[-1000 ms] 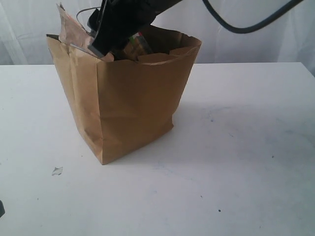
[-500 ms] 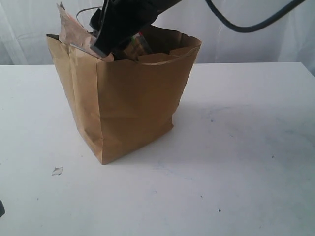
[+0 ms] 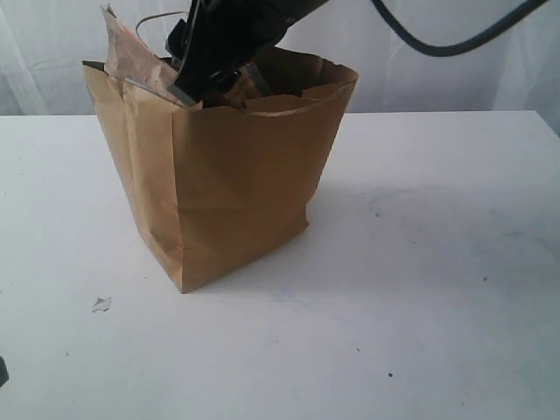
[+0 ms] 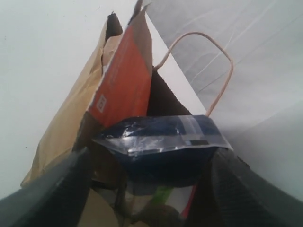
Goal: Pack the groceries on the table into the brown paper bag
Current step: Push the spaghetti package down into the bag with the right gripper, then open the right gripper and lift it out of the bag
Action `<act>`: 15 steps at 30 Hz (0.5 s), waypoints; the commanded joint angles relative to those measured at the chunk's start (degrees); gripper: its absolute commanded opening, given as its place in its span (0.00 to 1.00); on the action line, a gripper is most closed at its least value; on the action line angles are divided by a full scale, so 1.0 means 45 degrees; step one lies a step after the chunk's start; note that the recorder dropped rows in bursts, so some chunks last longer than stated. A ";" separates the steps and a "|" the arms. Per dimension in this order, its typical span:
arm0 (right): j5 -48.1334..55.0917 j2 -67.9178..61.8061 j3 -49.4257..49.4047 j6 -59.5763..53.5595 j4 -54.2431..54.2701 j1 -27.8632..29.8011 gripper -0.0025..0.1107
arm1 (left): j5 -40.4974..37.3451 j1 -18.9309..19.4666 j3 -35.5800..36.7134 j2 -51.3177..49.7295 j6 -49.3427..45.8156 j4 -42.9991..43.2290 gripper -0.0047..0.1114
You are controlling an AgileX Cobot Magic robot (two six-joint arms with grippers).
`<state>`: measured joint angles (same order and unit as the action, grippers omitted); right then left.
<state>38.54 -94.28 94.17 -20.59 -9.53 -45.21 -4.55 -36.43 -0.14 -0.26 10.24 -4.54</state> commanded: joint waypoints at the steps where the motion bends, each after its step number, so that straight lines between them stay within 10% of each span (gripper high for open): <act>1: 0.0385 0.0144 0.0079 0.0064 -0.0142 0.0042 0.62 | 0.0050 -0.0066 0.0031 0.0058 -0.0007 -0.0070 0.04; 15: 0.0963 0.0665 0.0079 0.0615 -0.0699 0.0021 0.62 | 0.0050 -0.0066 0.0031 0.0058 -0.0007 -0.0070 0.04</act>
<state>41.87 -92.50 94.17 -18.93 -11.99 -45.21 -4.55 -36.43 -0.14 -0.26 10.24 -4.54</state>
